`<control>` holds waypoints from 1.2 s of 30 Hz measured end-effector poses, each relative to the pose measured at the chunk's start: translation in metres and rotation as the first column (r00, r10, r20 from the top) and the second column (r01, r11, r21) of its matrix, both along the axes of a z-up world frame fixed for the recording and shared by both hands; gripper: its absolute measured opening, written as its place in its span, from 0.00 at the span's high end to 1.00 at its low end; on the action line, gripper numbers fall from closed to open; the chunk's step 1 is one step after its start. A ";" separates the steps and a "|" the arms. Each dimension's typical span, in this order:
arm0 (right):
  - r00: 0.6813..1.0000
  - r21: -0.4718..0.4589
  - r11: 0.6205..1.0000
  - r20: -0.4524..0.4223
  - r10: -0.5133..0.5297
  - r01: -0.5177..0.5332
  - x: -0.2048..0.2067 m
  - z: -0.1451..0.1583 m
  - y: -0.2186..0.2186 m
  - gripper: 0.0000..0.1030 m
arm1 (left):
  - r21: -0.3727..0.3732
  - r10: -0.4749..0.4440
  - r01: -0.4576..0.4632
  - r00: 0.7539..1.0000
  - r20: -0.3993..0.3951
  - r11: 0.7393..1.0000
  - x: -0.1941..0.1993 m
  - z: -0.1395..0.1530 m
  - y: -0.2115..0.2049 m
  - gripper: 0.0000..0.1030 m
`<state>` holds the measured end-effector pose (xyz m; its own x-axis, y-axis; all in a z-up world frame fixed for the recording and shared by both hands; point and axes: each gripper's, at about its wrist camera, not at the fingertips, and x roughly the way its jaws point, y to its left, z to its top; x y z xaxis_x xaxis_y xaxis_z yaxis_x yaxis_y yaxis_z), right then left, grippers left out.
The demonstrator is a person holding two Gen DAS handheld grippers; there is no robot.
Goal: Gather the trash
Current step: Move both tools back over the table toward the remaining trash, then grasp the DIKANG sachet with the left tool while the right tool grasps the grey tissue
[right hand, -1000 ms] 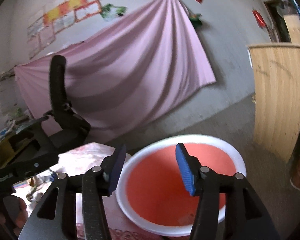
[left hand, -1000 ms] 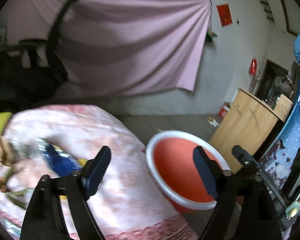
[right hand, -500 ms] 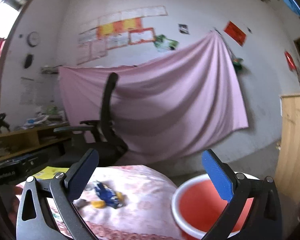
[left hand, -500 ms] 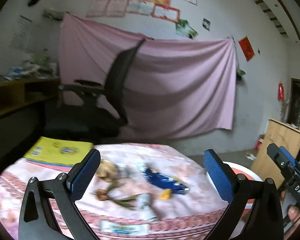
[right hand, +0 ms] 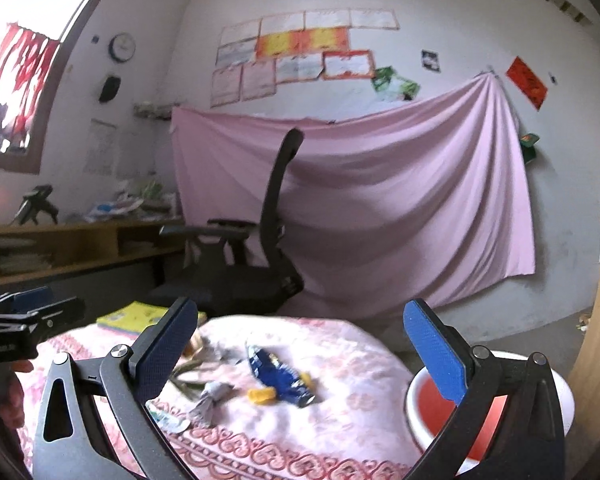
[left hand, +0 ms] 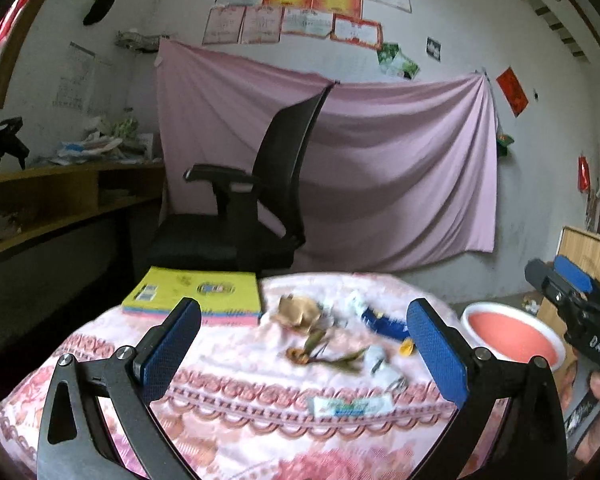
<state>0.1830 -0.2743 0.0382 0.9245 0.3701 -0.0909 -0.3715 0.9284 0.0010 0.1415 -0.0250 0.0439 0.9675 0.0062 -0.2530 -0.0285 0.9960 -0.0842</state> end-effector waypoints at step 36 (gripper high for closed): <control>0.763 -0.113 0.983 -0.645 0.040 -0.147 0.083 -0.067 0.032 0.37 | 0.139 -0.441 0.613 0.690 -0.573 0.778 0.103 -0.082 -0.021 0.53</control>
